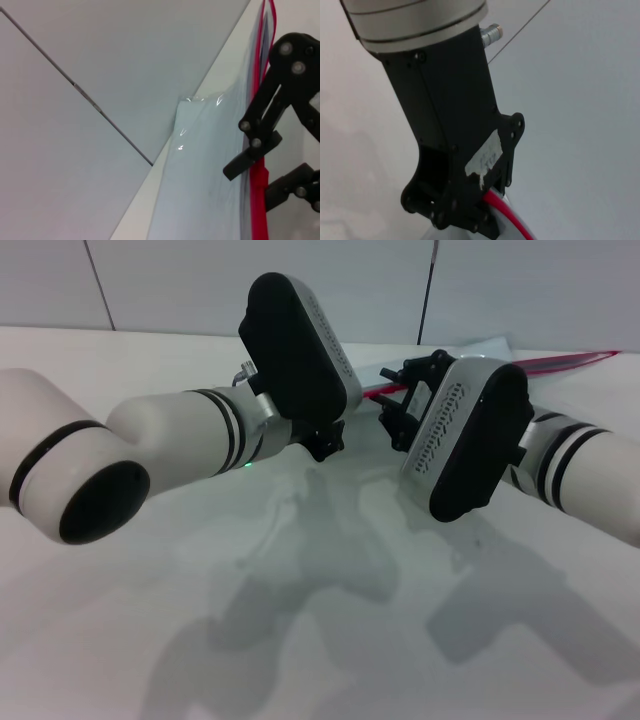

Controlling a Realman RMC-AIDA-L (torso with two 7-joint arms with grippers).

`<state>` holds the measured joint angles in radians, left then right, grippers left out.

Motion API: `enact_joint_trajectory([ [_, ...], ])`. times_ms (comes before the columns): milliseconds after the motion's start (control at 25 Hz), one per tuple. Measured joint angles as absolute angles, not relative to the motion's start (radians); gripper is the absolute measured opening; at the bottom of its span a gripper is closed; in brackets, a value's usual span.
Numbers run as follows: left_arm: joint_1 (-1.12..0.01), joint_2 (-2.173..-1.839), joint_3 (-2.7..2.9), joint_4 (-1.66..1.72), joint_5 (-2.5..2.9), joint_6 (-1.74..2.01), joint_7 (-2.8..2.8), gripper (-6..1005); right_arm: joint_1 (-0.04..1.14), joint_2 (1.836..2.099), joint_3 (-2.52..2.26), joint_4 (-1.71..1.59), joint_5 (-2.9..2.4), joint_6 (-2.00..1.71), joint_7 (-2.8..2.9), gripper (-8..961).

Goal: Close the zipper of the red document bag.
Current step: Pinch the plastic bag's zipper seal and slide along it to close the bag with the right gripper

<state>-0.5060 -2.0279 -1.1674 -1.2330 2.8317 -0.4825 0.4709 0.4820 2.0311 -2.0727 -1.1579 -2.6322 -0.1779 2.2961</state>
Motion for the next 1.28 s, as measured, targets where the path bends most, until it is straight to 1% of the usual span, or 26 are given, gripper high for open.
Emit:
enact_joint_trajectory([
  [640,-0.505,-2.028,-1.167,-1.227,2.832,-0.479,0.471,143,0.482,2.033,-2.098,-1.167,-2.632,-0.181,2.296,207],
  [960,-0.503,-2.028,-1.167,-1.229,2.832,-0.479,0.471,146,0.482,2.033,-2.09,-1.167,-2.632,-0.181,2.296,117],
  [1160,-0.503,-2.028,-1.167,-1.232,2.832,-0.48,0.471,148,0.482,2.032,-2.087,-1.167,-2.632,-0.181,2.296,78],
  [1280,-0.503,-2.028,-1.167,-1.233,2.832,-0.482,0.471,150,0.482,2.033,-2.086,-1.167,-2.632,-0.181,2.297,78],
])
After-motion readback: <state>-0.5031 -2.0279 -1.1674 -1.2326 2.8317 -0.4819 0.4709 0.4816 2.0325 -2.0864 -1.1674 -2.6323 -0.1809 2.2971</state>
